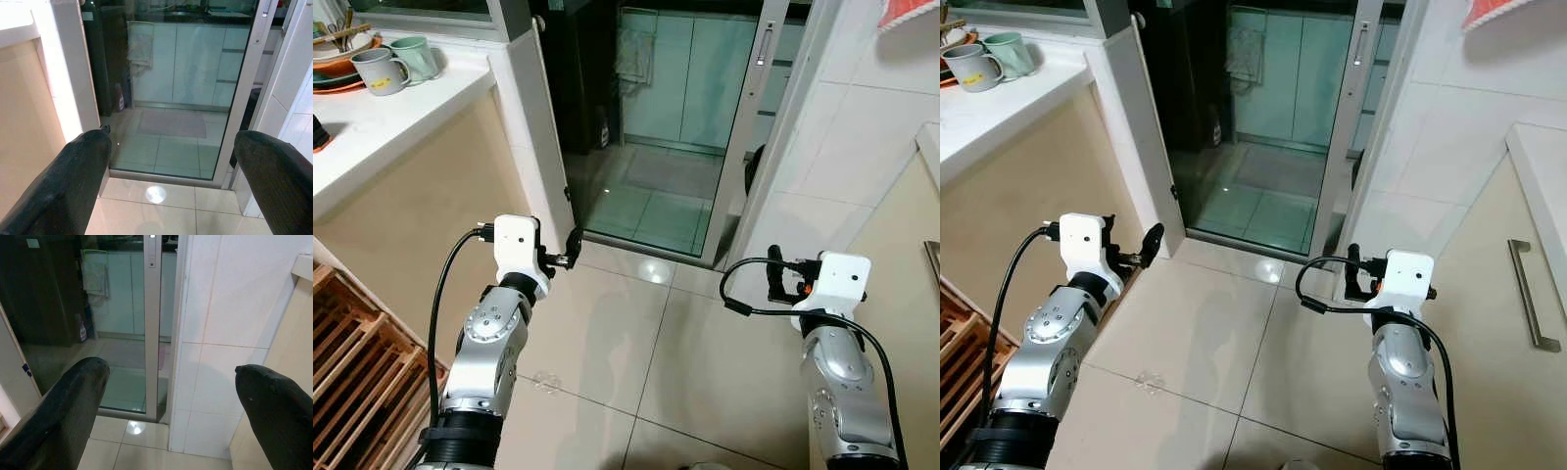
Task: Restocking fridge
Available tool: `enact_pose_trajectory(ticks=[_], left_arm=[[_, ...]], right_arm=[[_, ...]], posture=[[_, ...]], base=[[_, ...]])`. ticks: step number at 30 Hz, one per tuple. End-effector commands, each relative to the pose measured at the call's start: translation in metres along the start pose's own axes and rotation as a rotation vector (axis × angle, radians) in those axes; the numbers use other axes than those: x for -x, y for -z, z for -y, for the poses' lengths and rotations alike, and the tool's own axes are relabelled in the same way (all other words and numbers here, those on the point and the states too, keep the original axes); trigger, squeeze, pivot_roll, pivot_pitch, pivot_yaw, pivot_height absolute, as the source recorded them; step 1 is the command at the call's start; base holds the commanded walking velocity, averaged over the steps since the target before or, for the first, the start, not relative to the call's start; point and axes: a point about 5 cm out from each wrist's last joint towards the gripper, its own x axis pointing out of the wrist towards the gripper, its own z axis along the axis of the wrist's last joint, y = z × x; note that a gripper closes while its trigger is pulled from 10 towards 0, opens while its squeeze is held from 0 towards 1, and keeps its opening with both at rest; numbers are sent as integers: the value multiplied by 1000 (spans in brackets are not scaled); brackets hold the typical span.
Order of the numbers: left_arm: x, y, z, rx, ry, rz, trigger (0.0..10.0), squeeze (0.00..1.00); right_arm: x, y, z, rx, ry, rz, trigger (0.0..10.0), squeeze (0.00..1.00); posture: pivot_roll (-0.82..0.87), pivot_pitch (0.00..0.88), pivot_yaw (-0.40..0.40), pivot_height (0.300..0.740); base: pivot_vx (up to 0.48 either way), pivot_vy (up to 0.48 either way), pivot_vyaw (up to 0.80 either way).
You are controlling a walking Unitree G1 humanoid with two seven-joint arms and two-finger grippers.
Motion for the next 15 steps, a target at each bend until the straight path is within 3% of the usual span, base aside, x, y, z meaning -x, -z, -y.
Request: enact_pose_trajectory(ticks=[1, 11, 12, 13, 15], left_arm=[[-1, -1, 0, -13, 0, 1, 10000, 0], [-1, -1, 0, -13, 0, 1, 10000, 0], [-2, 0, 0, -14, -1, 1, 10000, 0], [-9, 2, -2, 36, 4, -22, 10000, 0], [-17, 4, -4, 106, 12, -44, 10000, 0]], right_arm=[[0, 0, -1, -9, -1, 2, 10000, 0], [0, 0, -1, -9, -1, 2, 10000, 0], [0, 1, -2, -4, -2, -6, 10000, 0], [-6, 3, -11, -24, -52, -21, 10000, 0], [-13, 4, -21, -48, -113, -38, 10000, 0]], posture=[[-133, 0, 65, 740], [-133, 0, 65, 740], [0, 0, 0, 740], [-134, 0, 74, 740], [-134, 0, 74, 740]], base=[[0, 0, 0], [0, 0, 0], [0, 0, 0], [0, 480, 0], [0, 435, 0]])
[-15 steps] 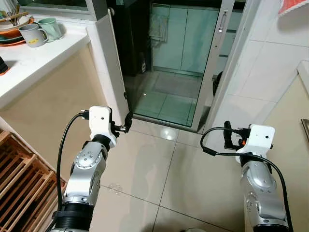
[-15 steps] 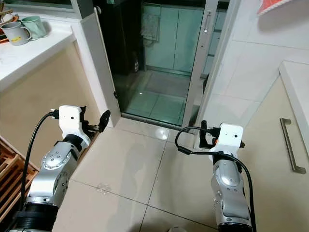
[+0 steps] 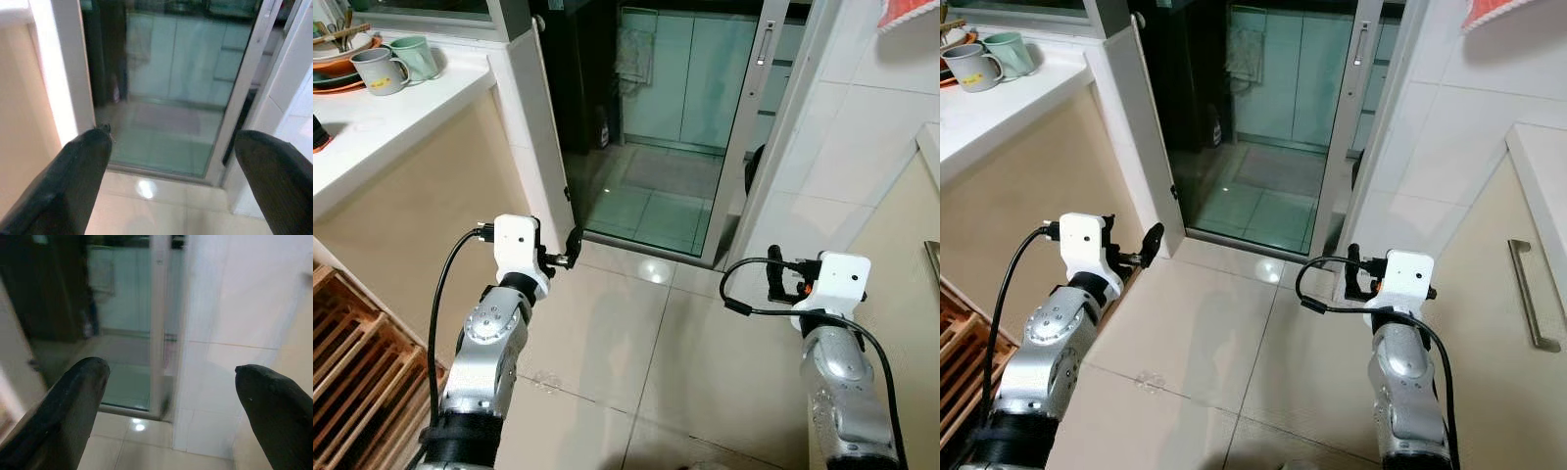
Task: Restocking fridge
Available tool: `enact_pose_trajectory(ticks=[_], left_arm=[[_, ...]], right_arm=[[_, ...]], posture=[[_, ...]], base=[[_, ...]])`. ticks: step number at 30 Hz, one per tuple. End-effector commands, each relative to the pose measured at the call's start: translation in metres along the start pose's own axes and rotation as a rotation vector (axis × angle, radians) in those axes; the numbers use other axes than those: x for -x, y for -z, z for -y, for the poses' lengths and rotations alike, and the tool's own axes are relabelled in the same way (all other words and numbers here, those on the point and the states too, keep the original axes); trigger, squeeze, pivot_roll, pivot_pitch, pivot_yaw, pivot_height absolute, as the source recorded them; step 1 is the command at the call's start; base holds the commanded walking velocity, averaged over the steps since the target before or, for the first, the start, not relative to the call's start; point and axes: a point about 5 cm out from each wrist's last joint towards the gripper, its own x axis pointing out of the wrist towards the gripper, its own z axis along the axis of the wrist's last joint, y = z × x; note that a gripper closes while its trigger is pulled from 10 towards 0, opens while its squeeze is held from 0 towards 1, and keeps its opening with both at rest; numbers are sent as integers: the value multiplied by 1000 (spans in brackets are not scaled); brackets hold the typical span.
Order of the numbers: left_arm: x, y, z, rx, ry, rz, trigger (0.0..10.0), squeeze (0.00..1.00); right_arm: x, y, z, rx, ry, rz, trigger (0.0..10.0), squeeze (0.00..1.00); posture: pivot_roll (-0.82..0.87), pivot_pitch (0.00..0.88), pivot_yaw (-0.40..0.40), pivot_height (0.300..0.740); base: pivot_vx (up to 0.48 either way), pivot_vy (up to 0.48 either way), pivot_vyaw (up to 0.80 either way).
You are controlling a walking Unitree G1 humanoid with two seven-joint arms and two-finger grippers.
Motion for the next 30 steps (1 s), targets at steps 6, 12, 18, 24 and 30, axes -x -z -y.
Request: enact_pose_trajectory(ticks=[6, 12, 18, 24, 30], left_arm=[[-5, -2, -4, 2, -25, 1, 10000, 0], [-8, 0, -4, 9, -32, -4, 10000, 0], [-6, 4, -4, -2, -43, -22, 10000, 0], [-6, 6, -4, 2, -45, -27, 10000, 0], [-5, 7, -4, 11, -42, -32, 10000, 0]], right_arm=[[-3, 6, -11, -26, -58, -30, 10000, 0], [-5, 8, -12, -21, -68, -36, 10000, 0], [-3, 10, -11, -17, -67, -42, 10000, 0], [-2, 12, -10, -12, -66, -48, 10000, 0], [0, 11, -9, -17, -62, -41, 10000, 0]], posture=[[-126, 0, 65, 740], [-127, 0, 62, 740], [-131, 0, 61, 740], [-134, 0, 58, 740], [-137, 0, 57, 740]], base=[[0, 47, 0], [0, 320, 0], [0, 480, 0], [0, 480, 0], [0, 480, 0]])
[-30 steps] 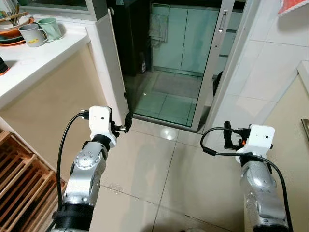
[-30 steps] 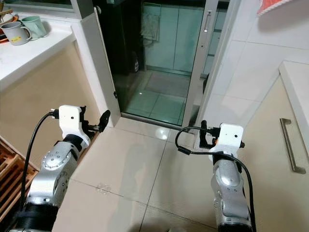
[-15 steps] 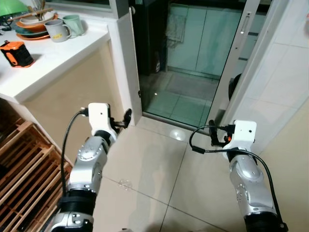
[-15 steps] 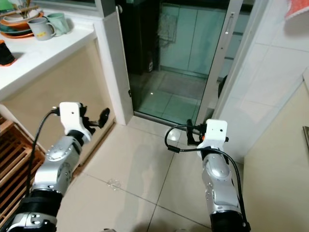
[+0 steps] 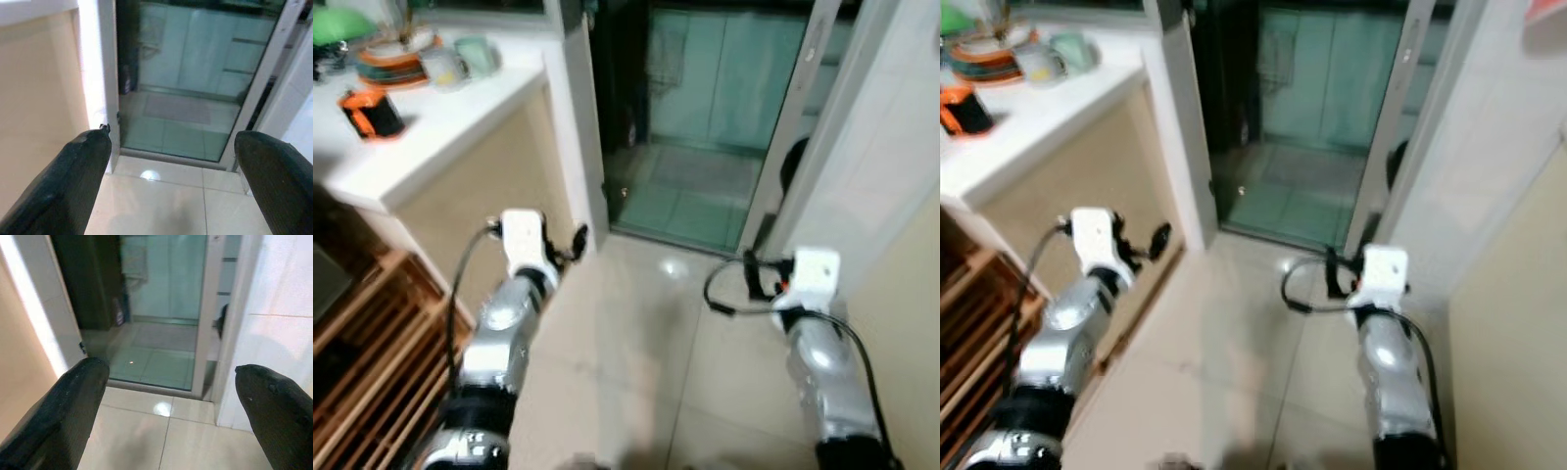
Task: Restocking fridge
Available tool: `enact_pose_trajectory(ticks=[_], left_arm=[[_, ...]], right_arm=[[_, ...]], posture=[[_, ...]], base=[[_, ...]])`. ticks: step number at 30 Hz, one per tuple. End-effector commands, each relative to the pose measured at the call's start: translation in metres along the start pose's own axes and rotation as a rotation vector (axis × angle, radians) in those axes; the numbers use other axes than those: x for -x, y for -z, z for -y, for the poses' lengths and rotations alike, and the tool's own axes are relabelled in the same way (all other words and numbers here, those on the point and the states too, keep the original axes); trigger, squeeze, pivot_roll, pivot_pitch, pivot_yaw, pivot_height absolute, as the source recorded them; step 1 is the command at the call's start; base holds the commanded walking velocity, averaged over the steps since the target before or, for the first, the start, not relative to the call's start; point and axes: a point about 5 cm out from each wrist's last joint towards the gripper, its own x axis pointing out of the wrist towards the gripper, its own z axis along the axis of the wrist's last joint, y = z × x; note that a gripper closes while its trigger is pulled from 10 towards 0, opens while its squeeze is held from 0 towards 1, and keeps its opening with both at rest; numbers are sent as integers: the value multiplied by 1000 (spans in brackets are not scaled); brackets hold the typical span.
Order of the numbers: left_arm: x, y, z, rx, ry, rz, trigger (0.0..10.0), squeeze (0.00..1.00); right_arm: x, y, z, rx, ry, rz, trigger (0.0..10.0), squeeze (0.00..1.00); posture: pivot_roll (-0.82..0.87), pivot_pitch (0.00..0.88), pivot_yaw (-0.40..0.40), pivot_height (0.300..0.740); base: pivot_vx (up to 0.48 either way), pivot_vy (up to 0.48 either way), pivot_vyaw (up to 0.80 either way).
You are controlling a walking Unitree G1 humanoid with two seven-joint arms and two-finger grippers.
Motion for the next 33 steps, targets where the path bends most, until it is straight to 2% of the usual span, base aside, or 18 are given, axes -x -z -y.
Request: enact_pose_trajectory(ticks=[1, 7, 11, 14, 19, 25, 33], left_arm=[[3, 0, -10, -7, -28, -7, 10000, 0], [3, 1, -11, -1, -30, -9, 10000, 0], [2, 2, -11, -22, -43, -13, 10000, 0], [2, 1, -10, -59, -56, -6, 10000, 0], [0, 1, -10, -60, -56, -6, 10000, 0], [-4, -2, -8, -61, -48, 0, 10000, 0], [-6, -12, -6, -36, -31, 33, 10000, 0]], right_arm=[[-1, -4, -6, -6, -19, 23, 10000, 0], [0, -2, -6, -3, -17, 10, 10000, 0], [0, -2, -5, -4, -11, 7, 10000, 0], [-1, -3, -5, -4, -9, 13, 10000, 0], [-2, -4, -5, -6, -8, 17, 10000, 0], [-7, -6, -5, -4, 7, 21, 10000, 0], [-11, -14, -9, -13, -2, 50, 10000, 0]], posture=[[-139, 0, 57, 740], [-140, 0, 57, 740], [-142, 0, 56, 740], [-143, 0, 55, 740], [-142, 0, 54, 740], [-139, 0, 60, 740], [-118, 0, 64, 740]], base=[[0, 480, 0], [0, 480, 0], [0, 480, -731], [0, 0, 0], [0, 0, 0], [0, 0, -679], [0, 0, 0]])
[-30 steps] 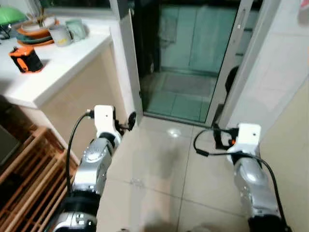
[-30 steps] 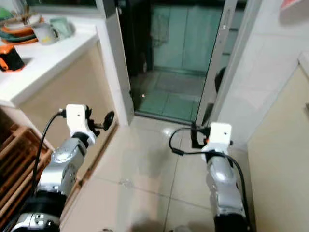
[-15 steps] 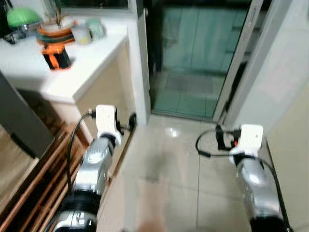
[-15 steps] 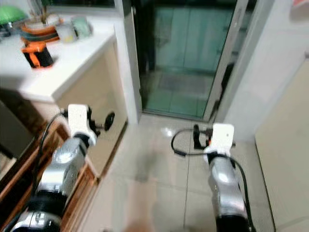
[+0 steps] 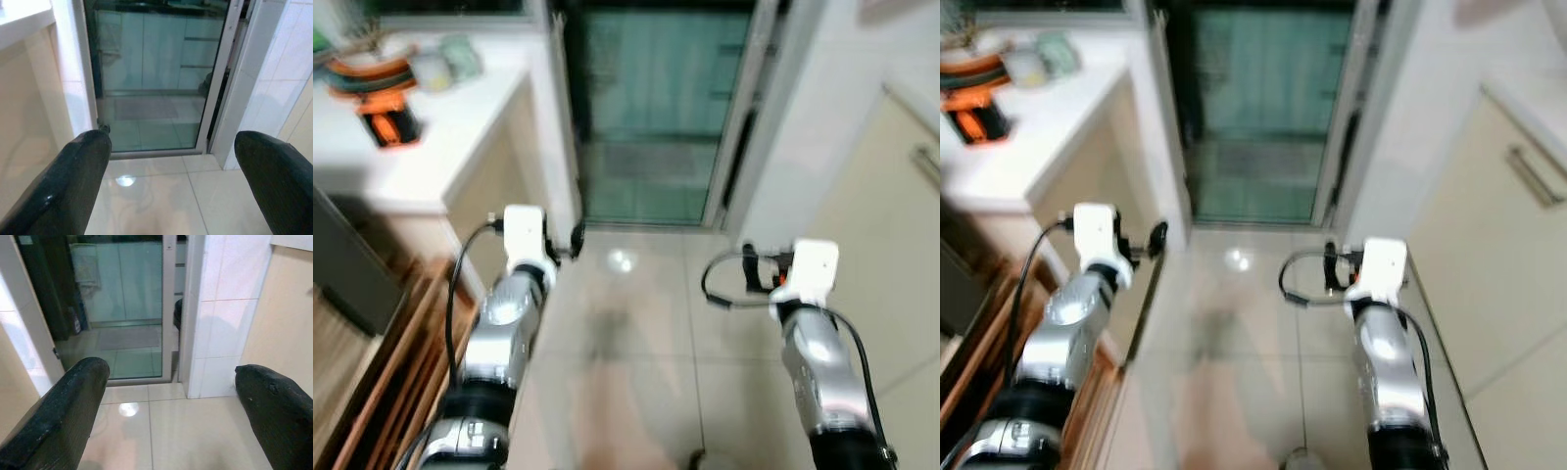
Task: Restocking fridge
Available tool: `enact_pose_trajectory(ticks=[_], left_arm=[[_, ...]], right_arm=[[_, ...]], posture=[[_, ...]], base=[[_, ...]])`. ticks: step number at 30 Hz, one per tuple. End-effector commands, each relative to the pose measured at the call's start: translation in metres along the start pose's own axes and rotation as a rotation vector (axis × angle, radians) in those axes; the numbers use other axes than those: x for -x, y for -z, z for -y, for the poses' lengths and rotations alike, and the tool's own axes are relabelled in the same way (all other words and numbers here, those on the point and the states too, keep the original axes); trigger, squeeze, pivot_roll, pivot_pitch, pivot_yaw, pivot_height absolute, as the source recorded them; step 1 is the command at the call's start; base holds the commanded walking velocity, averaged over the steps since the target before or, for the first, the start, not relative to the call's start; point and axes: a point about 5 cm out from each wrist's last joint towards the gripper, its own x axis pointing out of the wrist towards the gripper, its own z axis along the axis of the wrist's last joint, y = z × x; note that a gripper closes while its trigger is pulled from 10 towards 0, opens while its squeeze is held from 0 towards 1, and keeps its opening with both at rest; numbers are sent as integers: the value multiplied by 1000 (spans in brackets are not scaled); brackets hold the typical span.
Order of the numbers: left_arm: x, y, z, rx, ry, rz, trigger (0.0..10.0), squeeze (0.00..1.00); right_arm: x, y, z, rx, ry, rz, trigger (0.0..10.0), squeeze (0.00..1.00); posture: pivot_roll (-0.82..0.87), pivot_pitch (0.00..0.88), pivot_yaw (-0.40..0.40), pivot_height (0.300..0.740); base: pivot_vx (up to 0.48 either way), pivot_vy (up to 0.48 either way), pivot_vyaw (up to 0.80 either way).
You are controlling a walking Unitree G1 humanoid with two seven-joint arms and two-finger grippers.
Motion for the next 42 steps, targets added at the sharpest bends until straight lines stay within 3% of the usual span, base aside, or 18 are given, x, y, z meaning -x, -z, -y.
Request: enact_pose_trajectory(ticks=[1, 7, 42], left_arm=[[-1, -6, -4, 13, -8, 19, 10000, 0], [0, -8, -3, 20, -2, 28, 10000, 0], [1, -5, -8, -3, -25, 16, 10000, 0]], right_arm=[[-4, -7, -5, -9, -17, 31, 10000, 0], [-4, -7, -7, -7, -28, 32, 10000, 0], [2, -4, -3, -7, -16, 28, 10000, 0]], posture=[[-112, 0, 60, 740], [-109, 2, 56, 740], [-122, 14, 54, 740]], base=[[0, 0, 0], [0, 0, 0], [-307, 0, 0]])
